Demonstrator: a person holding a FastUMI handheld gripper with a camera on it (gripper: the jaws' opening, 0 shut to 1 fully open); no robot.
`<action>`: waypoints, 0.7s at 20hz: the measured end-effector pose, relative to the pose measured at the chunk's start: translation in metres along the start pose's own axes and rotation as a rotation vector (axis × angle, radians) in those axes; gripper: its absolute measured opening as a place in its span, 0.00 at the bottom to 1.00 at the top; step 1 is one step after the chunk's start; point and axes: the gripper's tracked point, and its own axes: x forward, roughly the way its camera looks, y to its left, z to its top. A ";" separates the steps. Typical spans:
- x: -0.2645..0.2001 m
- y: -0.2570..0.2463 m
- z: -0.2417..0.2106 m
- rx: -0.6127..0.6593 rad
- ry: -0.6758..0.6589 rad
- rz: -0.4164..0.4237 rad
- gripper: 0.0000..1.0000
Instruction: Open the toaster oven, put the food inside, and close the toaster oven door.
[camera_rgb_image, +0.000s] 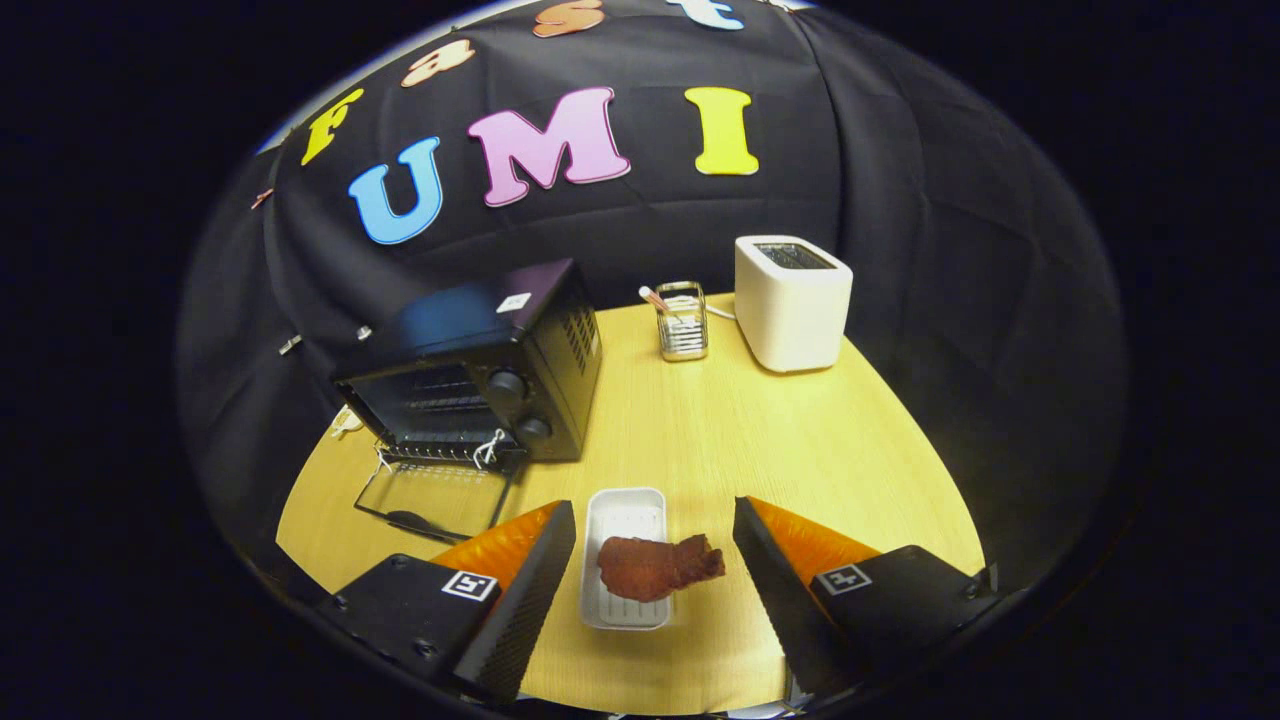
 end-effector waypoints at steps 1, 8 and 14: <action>0.006 -0.005 -0.005 0.011 0.024 0.015 0.99; 0.039 -0.027 -0.042 0.104 0.163 0.099 0.93; 0.047 -0.022 -0.059 0.196 0.271 0.159 0.63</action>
